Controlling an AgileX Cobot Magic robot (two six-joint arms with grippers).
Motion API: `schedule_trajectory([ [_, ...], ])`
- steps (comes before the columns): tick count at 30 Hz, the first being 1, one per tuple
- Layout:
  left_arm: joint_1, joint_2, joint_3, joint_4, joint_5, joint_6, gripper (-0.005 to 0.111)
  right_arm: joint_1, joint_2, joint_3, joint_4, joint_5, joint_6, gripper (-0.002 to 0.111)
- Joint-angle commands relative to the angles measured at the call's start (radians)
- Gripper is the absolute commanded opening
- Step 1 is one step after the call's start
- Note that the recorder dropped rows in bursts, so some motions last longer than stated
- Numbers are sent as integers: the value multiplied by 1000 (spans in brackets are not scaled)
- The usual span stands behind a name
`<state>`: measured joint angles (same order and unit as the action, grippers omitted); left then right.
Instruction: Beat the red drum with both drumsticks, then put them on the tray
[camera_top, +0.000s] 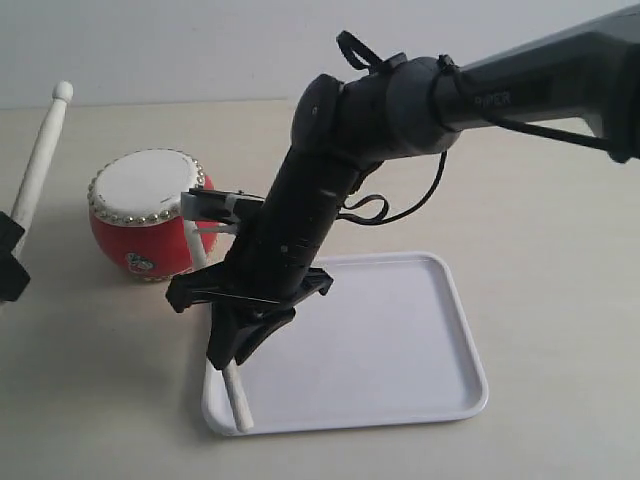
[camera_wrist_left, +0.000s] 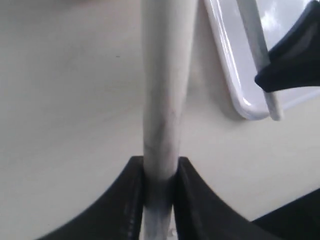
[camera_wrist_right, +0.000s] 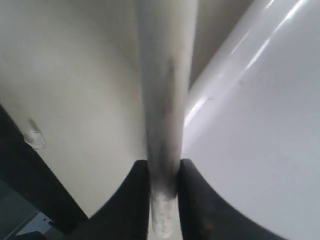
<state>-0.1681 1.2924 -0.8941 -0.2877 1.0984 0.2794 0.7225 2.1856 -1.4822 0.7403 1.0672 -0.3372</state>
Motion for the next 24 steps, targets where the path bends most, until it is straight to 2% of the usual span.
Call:
schedule_trajectory([
  [1,-4,0,5,40,-95,-12,0,-1,-94,-2,6,47,-17,0],
  [6,-4,156,68,2,-183,3,0,-1,-270,-2,6,38,-17,0],
  [8,-4,299,68,-11,-146,6,0,-1,-348,-2,6,5,-17,0],
  [11,-4,391,57,-15,-102,8,0,-1,-381,-2,9,-43,-17,0],
  [15,-4,331,23,-15,-38,8,0,-1,-289,-2,30,-74,-17,0],
  [17,-4,247,6,-26,18,-1,0,-1,-177,-2,108,-98,-55,0],
  [20,-4,111,0,-30,71,-1,0,-1,6,-2,327,-70,-142,0],
  [22,-4,57,0,-30,73,-1,0,-1,43,-2,436,-2,-205,0],
  [24,-4,44,0,-25,52,-1,0,-1,9,-2,449,48,-226,0],
])
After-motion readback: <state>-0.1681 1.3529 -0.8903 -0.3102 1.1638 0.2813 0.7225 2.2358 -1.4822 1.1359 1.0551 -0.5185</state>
